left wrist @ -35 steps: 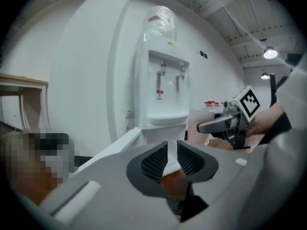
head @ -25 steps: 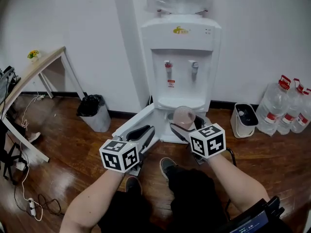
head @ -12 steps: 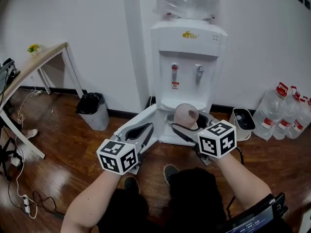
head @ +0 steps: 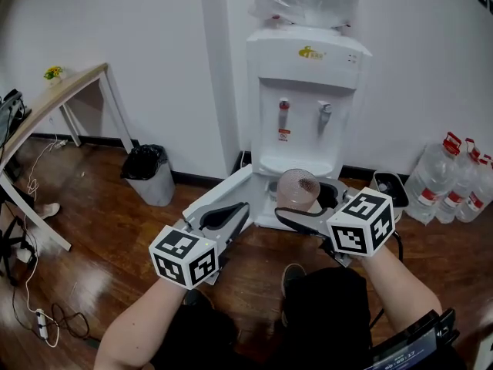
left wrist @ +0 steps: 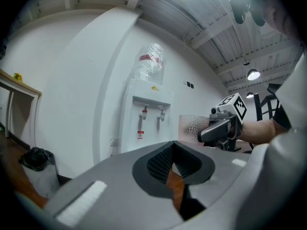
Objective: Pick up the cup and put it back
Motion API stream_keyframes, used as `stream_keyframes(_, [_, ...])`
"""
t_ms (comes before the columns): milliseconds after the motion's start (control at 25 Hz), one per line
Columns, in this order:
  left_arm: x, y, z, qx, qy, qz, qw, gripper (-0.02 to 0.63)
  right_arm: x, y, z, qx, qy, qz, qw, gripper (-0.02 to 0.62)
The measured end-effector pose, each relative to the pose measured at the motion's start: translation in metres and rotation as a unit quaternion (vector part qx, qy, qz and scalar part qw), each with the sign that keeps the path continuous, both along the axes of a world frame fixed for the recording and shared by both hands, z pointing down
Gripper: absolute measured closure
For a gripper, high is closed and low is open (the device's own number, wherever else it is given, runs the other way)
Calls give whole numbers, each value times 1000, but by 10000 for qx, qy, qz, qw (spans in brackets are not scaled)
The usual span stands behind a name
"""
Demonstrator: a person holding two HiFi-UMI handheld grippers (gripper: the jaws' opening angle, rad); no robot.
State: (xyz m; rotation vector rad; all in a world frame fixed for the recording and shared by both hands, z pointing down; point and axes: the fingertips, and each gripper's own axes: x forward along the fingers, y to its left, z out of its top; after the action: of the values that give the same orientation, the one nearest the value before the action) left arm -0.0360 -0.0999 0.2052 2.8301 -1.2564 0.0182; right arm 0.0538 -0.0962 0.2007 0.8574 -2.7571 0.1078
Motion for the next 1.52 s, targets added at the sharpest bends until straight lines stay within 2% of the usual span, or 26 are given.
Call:
stream_keyframes(240, [5, 5, -7, 83, -7, 100, 9999, 396, -6, 7, -1, -55, -13, -193, 9998, 225])
stream_keyframes(440, [-1, 6, -7, 10, 83, -22, 10000, 396, -4, 14, 1, -82, -6, -277, 9996, 225])
stream_keyframes(560, [-2, 4, 0, -18, -10, -88, 10000, 396, -2, 16, 1, -55, -22, -276, 9996, 225])
stream_keyframes(1040, [7, 9, 1, -33, 84, 30, 10000, 396, 4, 19, 5, -104, -65, -259, 9996, 225])
stream_keyframes(1320, [8, 10, 1, 49, 159, -37, 9999, 394, 9, 18, 5, -135, -95, -235, 9996, 225])
stream_keyframes(1520, [14, 12, 4, 187, -97, 0, 9998, 394, 11, 14, 7, -171, -107, -230, 9995, 225])
